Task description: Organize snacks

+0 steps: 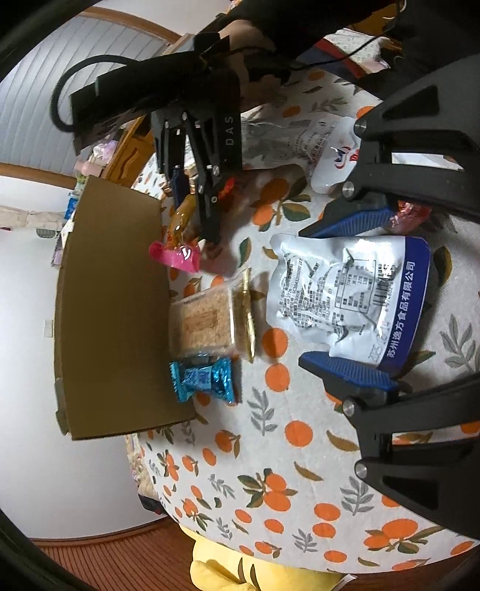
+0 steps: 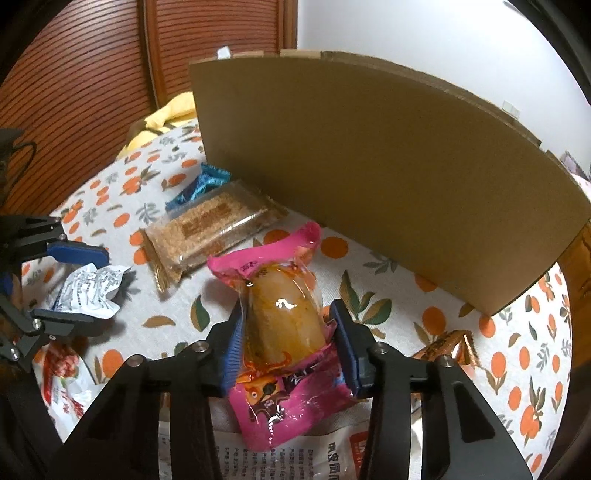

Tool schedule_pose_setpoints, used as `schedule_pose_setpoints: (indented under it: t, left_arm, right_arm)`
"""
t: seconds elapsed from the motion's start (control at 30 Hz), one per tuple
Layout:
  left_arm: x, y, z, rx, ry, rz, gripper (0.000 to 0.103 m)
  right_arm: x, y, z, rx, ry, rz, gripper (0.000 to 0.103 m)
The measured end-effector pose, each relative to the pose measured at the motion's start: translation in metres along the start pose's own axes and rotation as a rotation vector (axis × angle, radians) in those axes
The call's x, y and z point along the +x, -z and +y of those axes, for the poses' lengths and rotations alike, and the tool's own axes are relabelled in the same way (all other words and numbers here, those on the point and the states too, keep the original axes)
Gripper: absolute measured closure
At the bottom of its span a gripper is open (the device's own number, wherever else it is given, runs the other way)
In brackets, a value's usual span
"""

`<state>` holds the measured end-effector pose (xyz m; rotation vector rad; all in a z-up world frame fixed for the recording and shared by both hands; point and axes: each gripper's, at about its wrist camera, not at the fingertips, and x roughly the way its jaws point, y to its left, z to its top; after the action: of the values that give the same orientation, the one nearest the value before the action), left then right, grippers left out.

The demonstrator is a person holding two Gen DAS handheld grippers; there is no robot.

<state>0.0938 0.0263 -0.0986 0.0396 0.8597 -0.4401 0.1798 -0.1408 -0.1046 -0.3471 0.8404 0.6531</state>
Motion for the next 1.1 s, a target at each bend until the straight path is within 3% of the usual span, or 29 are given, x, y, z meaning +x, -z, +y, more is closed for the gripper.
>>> schedule_pose_setpoints:
  t: [0.33, 1.1]
  left_arm:
    - [-0.015, -0.02, 0.004, -0.01, 0.004, -0.061, 0.044]
    - [-0.045, -0.112, -0.001, 0.054, -0.025, -0.221, 0.044]
  right_arm:
    - [-0.013, 0.001, 0.0, 0.022, -0.014, -0.04, 0.06]
    - [-0.078, -0.025, -0.004, 0.021, 0.027, -0.2, 0.06]
